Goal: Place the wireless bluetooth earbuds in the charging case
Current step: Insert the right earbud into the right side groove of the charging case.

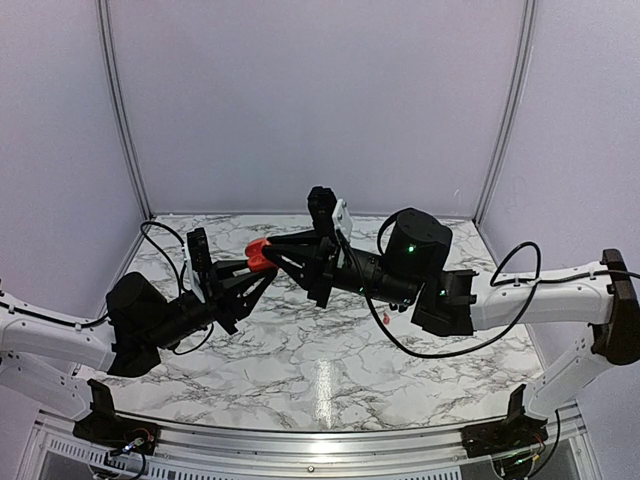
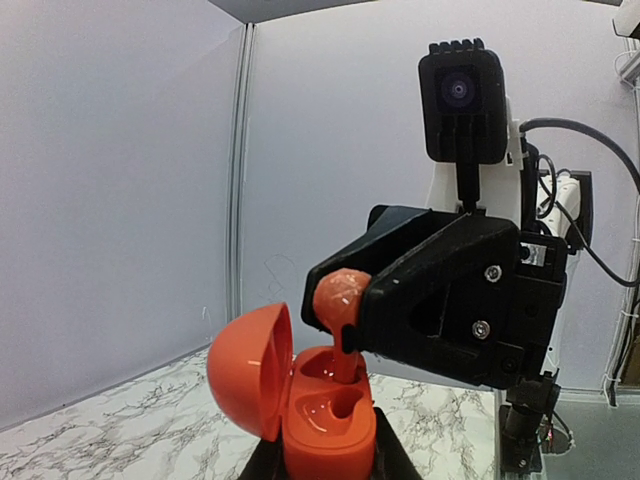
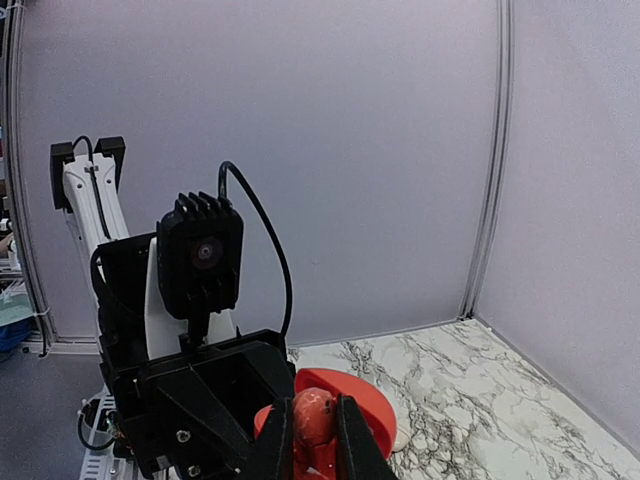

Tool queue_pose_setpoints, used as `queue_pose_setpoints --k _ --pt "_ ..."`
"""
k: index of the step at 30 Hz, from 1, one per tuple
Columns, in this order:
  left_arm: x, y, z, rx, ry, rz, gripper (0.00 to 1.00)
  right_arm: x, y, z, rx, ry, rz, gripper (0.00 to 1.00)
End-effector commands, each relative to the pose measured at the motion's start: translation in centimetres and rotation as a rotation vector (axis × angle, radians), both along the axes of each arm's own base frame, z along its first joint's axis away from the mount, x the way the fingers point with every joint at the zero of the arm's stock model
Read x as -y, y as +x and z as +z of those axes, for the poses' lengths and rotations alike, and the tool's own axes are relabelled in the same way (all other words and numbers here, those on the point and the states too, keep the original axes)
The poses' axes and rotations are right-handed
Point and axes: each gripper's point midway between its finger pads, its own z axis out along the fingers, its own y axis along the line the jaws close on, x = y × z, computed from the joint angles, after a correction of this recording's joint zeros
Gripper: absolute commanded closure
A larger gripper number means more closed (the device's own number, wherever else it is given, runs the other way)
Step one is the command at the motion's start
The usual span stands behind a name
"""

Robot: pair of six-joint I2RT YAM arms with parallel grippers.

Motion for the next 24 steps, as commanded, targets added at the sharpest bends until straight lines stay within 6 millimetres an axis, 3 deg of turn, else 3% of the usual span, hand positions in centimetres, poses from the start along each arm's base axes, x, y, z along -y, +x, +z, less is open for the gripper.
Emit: queue_pose_setpoints --k 1,16,24 --pt "-1.2 -0.3 2.5 0.047 -0.080 0.024 1.00 -0.3 0.0 0.6 -0.011 0.016 -0.008 0.91" --pt "-2.1 0.5 3.0 0.048 -0.096 0.091 1.00 -0.2 0.6 -1.6 -0.137 0.010 -0.035 0.90" --pt "-1.8 0.3 2.6 0.053 -0.082 0.076 1.00 0.1 1.1 -1.7 -0.146 -0.008 -0.066 0.77"
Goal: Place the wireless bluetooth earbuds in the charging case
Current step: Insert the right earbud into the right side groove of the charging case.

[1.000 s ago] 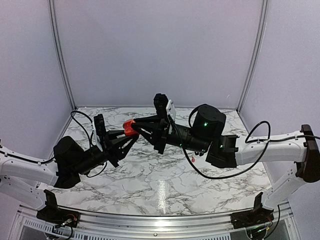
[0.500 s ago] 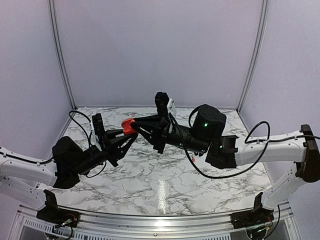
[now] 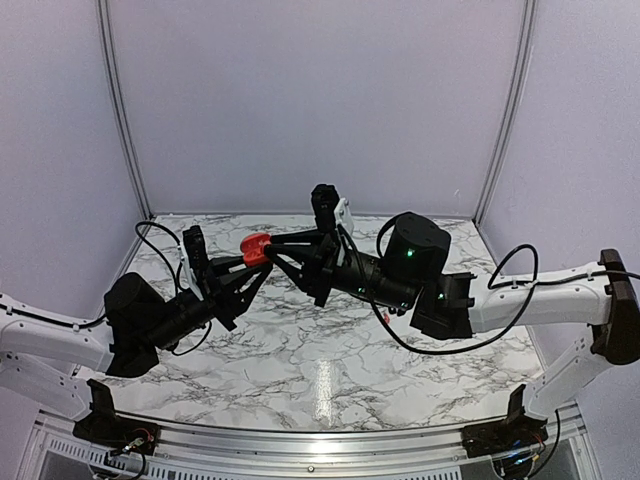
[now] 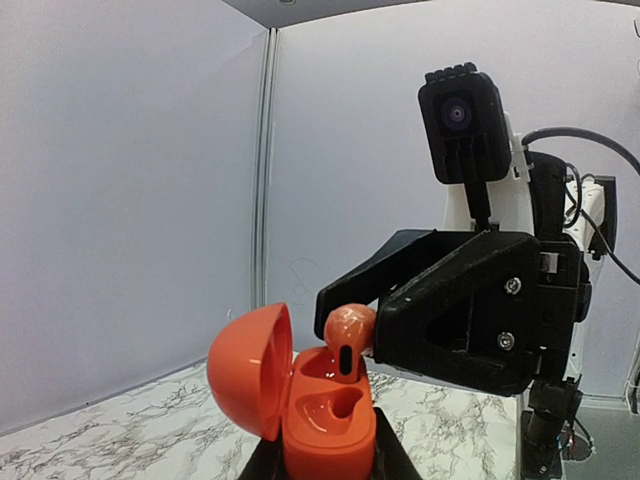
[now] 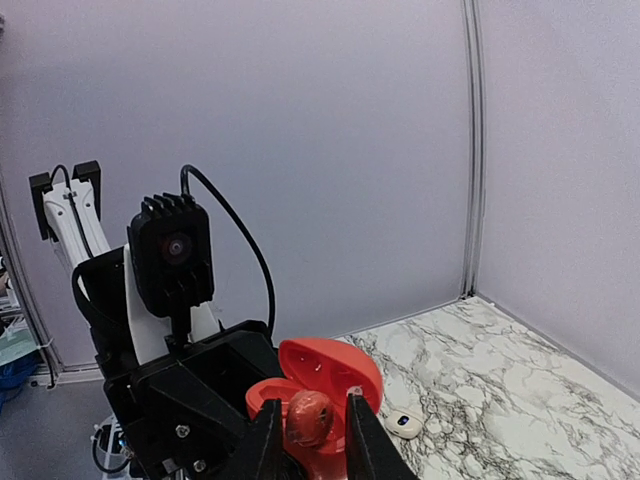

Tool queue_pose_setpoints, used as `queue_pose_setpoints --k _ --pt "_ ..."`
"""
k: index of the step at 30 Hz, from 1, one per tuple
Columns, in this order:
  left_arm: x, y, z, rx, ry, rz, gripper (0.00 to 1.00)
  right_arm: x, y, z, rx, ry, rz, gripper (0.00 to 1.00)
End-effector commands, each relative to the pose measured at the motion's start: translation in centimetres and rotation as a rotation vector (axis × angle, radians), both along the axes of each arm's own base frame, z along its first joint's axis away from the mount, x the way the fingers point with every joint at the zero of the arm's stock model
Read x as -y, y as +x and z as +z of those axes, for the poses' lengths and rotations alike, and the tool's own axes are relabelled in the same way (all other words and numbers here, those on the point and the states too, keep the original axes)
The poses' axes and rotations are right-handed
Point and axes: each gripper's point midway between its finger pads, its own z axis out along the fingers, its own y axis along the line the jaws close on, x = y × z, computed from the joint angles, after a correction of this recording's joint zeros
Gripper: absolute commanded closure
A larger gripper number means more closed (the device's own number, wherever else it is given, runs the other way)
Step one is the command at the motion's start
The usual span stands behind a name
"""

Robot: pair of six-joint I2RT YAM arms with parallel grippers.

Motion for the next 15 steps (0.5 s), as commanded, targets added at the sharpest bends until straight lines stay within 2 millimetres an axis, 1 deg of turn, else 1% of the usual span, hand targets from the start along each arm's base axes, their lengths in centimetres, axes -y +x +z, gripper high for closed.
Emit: queue_pose_setpoints --k 1,4,6,11,15 --pt "-0.9 -0.7 2.4 0.056 -0.074 -0.009 1.00 -0.1 0.4 -1.2 -0.028 -0.046 -0.031 0.77" --pt "-0.7 -0.9 2.3 0.058 -0.069 -0.024 1.00 0.0 0.5 -1.0 -0.018 -0.050 -0.036 0.76" --pt "-0.6 -0.9 2.2 0.056 -0.066 -0.026 1.00 0.0 0.4 -0.8 -0.012 -0.051 -0.035 0.73" --pt "-0.5 -0.9 1.7 0.040 -0.057 -0.033 1.00 0.8 -0.3 0.4 0.038 -0.042 -0.021 0.60" --pt "-0.2 -1.2 1.3 0.038 -0.038 -0.055 1.00 1.8 -1.0 1.6 0.075 -0.037 -0.013 0.55"
